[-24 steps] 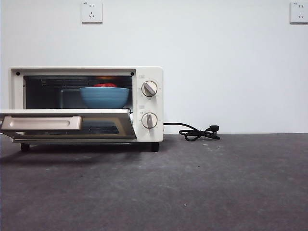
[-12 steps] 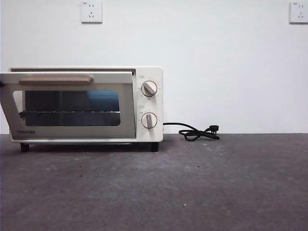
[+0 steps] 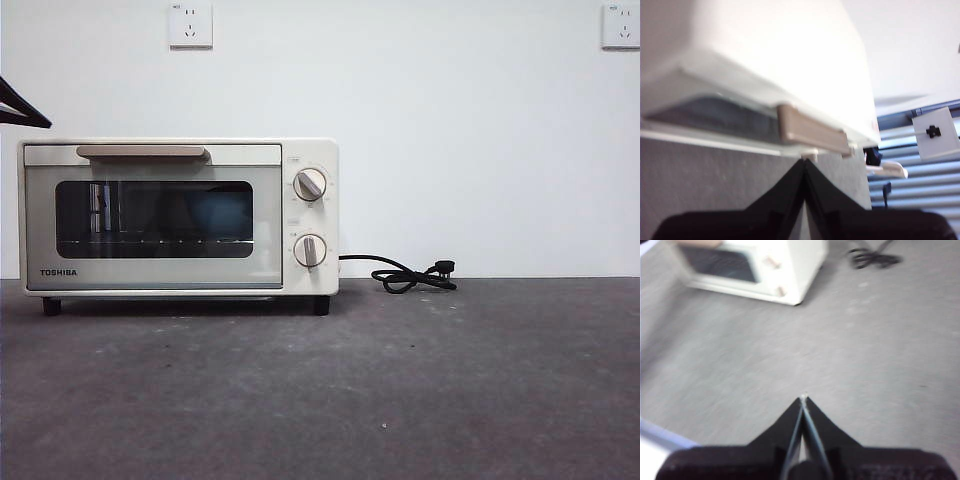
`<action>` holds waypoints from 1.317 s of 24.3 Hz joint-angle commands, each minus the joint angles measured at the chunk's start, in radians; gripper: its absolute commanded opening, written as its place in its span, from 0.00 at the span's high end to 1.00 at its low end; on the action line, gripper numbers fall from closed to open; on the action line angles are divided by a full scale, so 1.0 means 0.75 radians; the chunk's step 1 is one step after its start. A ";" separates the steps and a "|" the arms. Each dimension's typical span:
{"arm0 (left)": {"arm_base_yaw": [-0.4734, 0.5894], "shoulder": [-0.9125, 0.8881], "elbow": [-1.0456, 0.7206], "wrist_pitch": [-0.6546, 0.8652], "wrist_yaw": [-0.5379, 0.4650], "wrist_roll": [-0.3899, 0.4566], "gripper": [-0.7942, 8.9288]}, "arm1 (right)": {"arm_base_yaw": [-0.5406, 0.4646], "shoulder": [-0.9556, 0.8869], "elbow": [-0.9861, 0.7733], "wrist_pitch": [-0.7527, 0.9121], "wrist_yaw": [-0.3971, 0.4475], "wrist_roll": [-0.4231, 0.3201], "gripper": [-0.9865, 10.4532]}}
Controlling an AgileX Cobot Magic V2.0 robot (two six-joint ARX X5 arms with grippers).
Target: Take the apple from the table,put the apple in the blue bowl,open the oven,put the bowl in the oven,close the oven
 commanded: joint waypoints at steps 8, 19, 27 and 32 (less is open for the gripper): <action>-0.129 -0.195 -0.008 -0.374 -0.174 0.415 0.93 | 0.002 0.003 -0.014 -0.007 0.185 0.121 0.91; -0.518 -0.543 -0.008 -0.555 -0.581 0.606 0.92 | 0.002 0.003 -0.014 -0.013 0.185 0.120 0.91; -0.818 -0.806 -0.008 -0.546 -1.077 0.597 0.92 | 0.002 0.003 -0.014 -0.042 0.185 0.120 0.91; -0.910 -0.932 -0.007 -0.569 -1.102 0.596 0.92 | 0.002 0.003 -0.014 -0.042 0.185 0.120 0.91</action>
